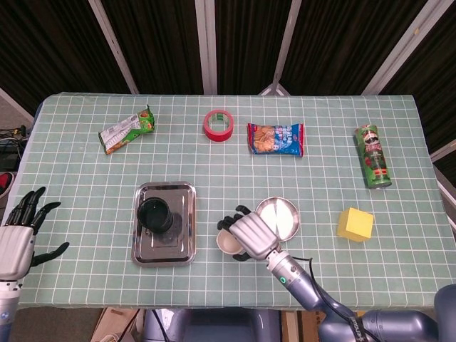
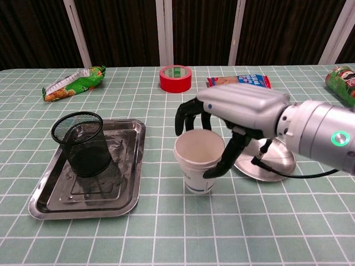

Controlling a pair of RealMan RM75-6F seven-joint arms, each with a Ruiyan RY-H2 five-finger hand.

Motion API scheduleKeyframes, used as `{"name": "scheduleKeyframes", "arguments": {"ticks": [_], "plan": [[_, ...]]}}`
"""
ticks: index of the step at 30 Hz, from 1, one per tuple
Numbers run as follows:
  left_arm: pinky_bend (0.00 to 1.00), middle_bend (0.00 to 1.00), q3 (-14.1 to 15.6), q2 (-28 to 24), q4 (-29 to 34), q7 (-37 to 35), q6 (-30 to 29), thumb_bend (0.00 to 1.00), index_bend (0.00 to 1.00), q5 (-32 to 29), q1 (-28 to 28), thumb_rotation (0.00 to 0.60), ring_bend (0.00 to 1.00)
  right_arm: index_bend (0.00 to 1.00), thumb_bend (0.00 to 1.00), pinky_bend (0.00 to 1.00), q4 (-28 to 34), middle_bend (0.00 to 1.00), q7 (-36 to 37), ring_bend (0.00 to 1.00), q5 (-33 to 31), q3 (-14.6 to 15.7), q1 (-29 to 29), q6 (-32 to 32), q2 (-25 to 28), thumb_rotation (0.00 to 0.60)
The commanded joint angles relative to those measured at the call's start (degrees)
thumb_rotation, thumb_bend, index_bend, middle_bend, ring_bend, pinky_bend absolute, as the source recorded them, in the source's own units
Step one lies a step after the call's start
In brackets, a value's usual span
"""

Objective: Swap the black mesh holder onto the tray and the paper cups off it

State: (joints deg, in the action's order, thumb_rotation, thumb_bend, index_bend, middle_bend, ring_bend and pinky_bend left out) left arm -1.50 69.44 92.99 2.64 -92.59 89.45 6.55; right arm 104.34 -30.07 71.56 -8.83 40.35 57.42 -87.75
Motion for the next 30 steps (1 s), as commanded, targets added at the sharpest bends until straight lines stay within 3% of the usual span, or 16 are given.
{"name": "scheduleKeyframes", "arguments": {"ticks": [1, 7, 13, 30], "plan": [[0.15, 0.00, -0.1, 0.0, 0.0, -0.1, 0.1, 0.00, 0.24, 0.0, -0.1, 0.600, 0.00, 0.38, 0.11, 0.24, 2.1, 0.42, 0.5, 0.48, -1.3, -1.5, -0.3, 0.7, 4.1, 0.600], [0.15, 0.00, -0.4, 0.1, 0.0, 0.5, -0.1, 0.00, 0.24, 0.3, -0.3, 0.600, 0.00, 0.38, 0.11, 0.24, 2.1, 0.42, 4.8, 0.48, -4.1, -2.2, -1.7, 0.1, 11.1, 0.600], [0.15, 0.00, -0.7, 0.4, 0.1, 1.9, 0.3, 0.00, 0.24, -0.2, -0.5, 0.600, 0.00, 0.38, 0.11, 0.24, -0.9, 0.42, 10.4, 0.48, -3.0, -1.3, -3.1, -0.6, 14.6, 0.600], [0.15, 0.00, -1.2, 1.5, 0.3, 4.9, 1.2, 0.00, 0.24, -0.3, -0.6, 0.600, 0.00, 0.37, 0.11, 0.24, -10.4, 0.42, 19.9, 0.47, 1.0, 0.4, -3.5, -1.9, 12.3, 0.600]]}}
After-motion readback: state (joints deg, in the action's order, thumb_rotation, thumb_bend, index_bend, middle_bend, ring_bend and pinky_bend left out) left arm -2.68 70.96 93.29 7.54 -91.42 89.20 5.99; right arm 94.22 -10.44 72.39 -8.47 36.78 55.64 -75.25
